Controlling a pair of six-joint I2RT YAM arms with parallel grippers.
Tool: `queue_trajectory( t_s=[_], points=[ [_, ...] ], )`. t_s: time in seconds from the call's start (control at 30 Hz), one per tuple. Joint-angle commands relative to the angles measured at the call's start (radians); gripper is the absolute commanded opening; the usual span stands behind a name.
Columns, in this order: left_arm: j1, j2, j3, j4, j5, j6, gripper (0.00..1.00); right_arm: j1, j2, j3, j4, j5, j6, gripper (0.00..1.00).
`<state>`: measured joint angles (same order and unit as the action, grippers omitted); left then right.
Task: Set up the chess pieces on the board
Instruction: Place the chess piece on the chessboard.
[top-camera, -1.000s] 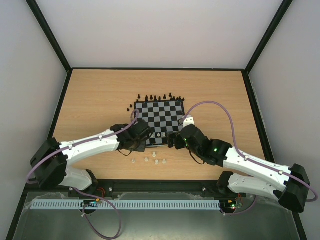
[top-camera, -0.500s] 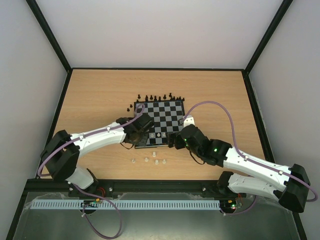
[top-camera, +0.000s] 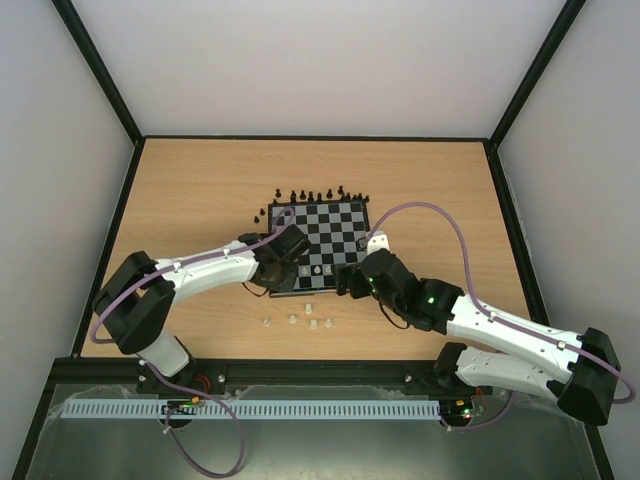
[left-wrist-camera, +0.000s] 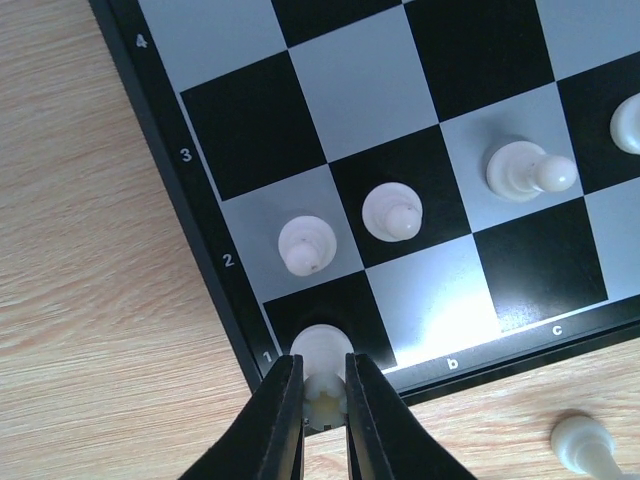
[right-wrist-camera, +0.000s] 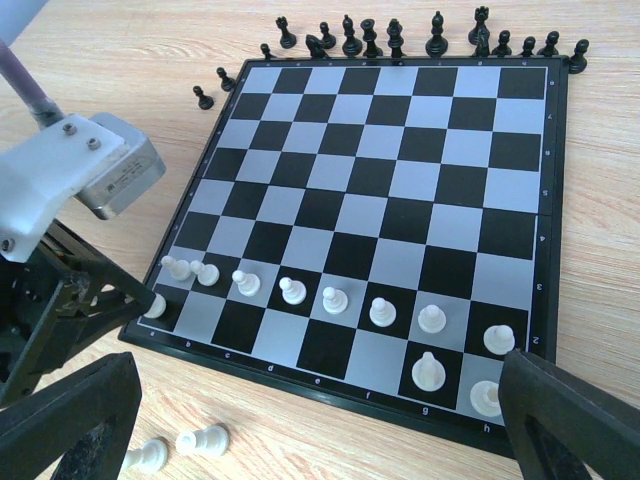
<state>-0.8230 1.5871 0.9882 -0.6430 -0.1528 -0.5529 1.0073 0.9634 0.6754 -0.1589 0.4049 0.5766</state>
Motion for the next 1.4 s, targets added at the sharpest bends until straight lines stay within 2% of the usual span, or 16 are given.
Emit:
queue_trajectory(
  t_s=[0.0,0.4,0.77,0.9,1.0,1.37],
  points=[
    [0.007,0.024,0.023,0.010,0.023,0.018,0.12,-0.002,-0.009,-0.007,-0.002,0.016,0.003,0.99],
    [0.008,0.045,0.036,0.017,0.018,0.018,0.16,-0.002,-0.015,-0.007,-0.004,0.007,0.002,0.99],
    [0.007,0.022,0.056,-0.017,0.005,0.009,0.26,-0.003,-0.019,-0.008,-0.004,-0.001,0.002,0.99],
    [0.005,-0.049,0.073,-0.056,-0.015,-0.008,0.30,-0.002,-0.020,-0.009,-0.004,0.000,0.001,0.99],
    [0.001,-0.116,0.062,-0.081,-0.019,-0.032,0.38,-0.002,-0.021,-0.008,-0.004,0.002,0.002,0.99],
    [-0.083,-0.377,-0.135,-0.096,0.021,-0.222,0.60,-0.002,-0.011,-0.007,-0.004,0.009,0.003,0.98]
  ],
)
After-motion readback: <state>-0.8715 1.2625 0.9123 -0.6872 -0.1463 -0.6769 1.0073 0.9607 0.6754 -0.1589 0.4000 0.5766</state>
